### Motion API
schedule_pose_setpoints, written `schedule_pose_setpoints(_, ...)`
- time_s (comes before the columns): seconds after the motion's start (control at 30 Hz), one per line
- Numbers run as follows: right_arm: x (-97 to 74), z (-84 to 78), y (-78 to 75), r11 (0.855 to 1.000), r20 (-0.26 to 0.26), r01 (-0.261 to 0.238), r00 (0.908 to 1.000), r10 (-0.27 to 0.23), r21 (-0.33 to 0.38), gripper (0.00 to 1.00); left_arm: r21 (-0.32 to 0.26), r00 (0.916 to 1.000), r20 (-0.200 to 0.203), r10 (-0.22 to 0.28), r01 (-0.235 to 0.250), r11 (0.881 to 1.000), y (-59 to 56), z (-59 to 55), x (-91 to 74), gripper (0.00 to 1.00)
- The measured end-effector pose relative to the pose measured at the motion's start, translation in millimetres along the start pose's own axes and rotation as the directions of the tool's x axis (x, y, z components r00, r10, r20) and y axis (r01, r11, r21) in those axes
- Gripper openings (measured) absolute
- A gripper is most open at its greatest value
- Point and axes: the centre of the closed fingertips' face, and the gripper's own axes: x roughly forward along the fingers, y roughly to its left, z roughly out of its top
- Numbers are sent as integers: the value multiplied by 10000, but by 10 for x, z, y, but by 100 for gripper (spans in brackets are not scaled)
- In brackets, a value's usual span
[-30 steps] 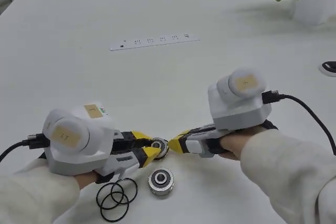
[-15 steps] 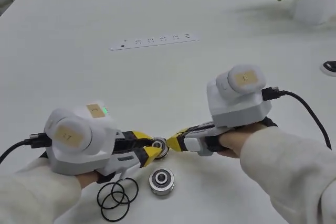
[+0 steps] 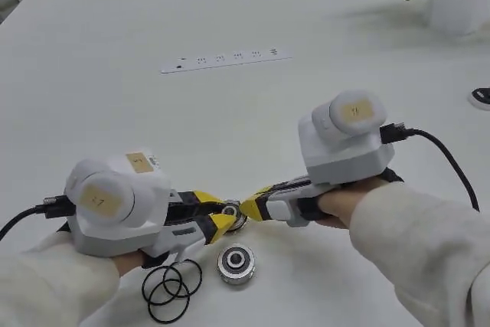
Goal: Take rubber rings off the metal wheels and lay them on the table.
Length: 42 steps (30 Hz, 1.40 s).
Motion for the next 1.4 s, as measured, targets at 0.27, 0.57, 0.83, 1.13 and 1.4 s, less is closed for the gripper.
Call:
schedule_pose_setpoints(0.27, 4, 17, 22, 9999, 6, -94, 10000, 94, -57, 0, -4, 10000, 10, 2, -2, 10000, 2, 6, 1, 13)
schedule_pose_setpoints(0.57, 2, 57, 72, 9997, 74, -230, 9997, 231, -96, 0, -26, 10000, 49, 2, -2, 10000, 5, 9, 3, 13)
schedule_pose_setpoints(0.83, 0, 125, 128, 9987, 257, -401, 9988, 409, -310, 0, -44, 10000, 88, 11, -11, 10000, 5, 12, 12, 13)
schedule_pose_setpoints(1.13, -1, 98, 62, 9998, 246, -164, 9996, 166, -110, 0, -281, 9997, 185, 147, -142, 9995, 2, 19, 20, 14)
schedule_pose_setpoints(1.4, -27, 125, 54, 10000, 327, -68, 9994, 68, -12, 0, -71, 9998, -144, 105, -106, 9999, 3, 33, -5, 15)
